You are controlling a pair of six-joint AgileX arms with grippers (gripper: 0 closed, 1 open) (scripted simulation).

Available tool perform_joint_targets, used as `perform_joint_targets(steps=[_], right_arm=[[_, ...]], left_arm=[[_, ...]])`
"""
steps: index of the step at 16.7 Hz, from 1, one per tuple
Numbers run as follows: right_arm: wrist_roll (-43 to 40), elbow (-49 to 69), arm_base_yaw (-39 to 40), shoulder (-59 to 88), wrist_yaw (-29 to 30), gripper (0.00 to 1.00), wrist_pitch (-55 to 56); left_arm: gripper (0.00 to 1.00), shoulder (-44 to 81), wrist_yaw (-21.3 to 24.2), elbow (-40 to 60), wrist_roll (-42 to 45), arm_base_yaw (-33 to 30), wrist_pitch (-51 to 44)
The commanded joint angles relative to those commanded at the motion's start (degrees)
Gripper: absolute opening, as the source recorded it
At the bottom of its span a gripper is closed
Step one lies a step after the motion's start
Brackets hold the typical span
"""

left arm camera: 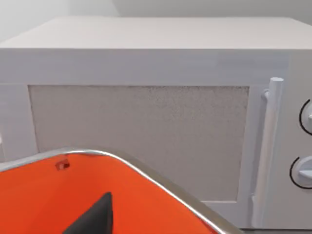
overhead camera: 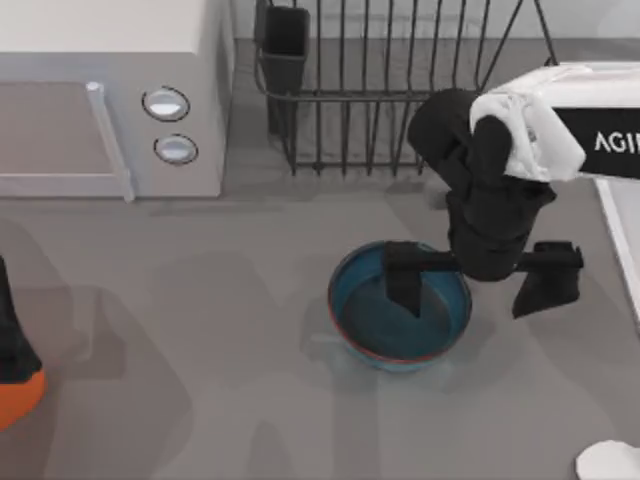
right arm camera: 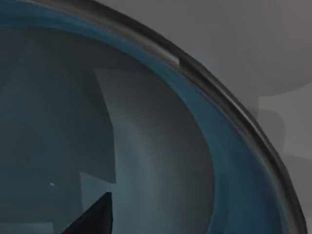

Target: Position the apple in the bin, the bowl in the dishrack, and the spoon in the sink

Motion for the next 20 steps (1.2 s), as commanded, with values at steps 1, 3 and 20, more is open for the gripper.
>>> perform_joint_targets(steps=[1,3,20], right_arm=[[0.0,0.0,0.0,0.0,0.0,1.0,0.0],[0.0,0.0,0.0,0.0,0.0,1.0,0.0],[0.0,0.0,0.0,0.0,0.0,0.0,0.0]], left_arm=[[1.0,0.0,0.0,0.0,0.0,0.0,0.0],[1.0,0.0,0.0,0.0,0.0,0.0,0.0],[1.0,0.0,0.0,0.0,0.0,0.0,0.0]])
